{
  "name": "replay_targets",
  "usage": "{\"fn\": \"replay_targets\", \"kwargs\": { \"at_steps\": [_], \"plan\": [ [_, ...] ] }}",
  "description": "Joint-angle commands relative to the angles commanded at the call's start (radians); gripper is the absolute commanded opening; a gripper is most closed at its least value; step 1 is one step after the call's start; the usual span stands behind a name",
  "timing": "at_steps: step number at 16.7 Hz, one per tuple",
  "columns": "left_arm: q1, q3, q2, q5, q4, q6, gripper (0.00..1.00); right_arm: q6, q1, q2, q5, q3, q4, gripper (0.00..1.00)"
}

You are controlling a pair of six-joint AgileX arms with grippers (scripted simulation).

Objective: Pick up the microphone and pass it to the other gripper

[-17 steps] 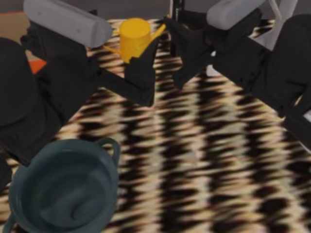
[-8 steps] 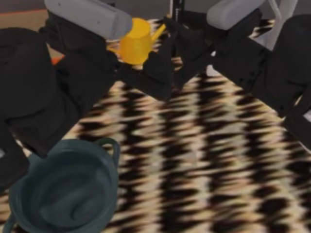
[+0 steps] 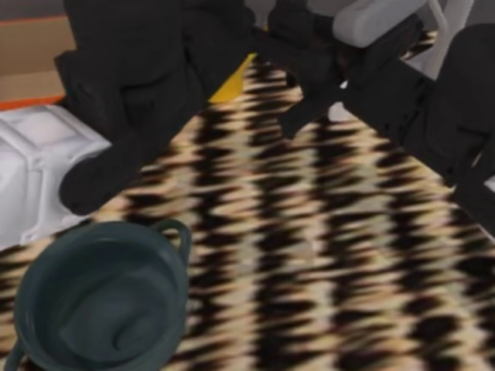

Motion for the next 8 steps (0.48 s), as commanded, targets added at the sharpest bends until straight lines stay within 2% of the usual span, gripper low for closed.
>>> {"fn": "replay_targets", "kwargs": {
  "at_steps": [6,8],
  "plan": [
    [0.01,0.038,0.049,0.011,0.015,0.001,1.0,0.0,0.0,0.0,0.0,0.0,0.0,0.0],
    [0.01,0.038,0.049,0.011,0.015,0.001,0.85,0.0,0.0,0.0,0.0,0.0,0.0,0.0]
  ]
}}
